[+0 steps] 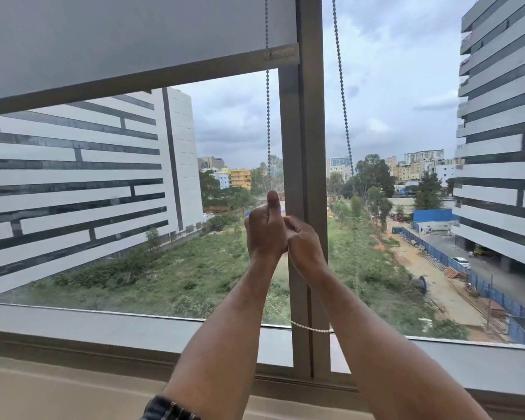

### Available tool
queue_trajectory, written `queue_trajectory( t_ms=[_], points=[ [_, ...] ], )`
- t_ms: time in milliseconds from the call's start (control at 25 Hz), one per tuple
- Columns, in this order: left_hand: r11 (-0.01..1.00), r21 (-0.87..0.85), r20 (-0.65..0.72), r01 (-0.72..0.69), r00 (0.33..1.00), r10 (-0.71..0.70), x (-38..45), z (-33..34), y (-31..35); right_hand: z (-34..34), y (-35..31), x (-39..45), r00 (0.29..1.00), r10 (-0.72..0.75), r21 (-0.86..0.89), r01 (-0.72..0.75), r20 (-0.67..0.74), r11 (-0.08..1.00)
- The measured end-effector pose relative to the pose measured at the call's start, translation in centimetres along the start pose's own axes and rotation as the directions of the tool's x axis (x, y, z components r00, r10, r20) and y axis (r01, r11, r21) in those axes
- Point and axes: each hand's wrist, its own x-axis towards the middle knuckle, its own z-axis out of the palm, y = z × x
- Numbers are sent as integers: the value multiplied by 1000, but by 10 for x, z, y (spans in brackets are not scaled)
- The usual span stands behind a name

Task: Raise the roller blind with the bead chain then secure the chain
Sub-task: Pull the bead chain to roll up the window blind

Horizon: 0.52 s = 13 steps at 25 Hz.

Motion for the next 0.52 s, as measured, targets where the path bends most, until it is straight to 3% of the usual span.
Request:
queue_trajectory(
  t_ms=[120,240,400,520],
  points=[
    [998,-45,44,44,998,-42,-7,1,3,0,-34,24,999,27,207,-17,-46,978],
    [999,13,35,43,998,-44,-31,0,-1,3,-72,43,996,30,377,3,-80,926],
    [986,82,114,144,982,-153,-78,3,-25,8,-98,55,996,-54,313,73,-67,947],
    [981,39,180,188,965,-192,-103,7,-41,18,-94,47,989,-85,251,112,-119,961]
  ],
)
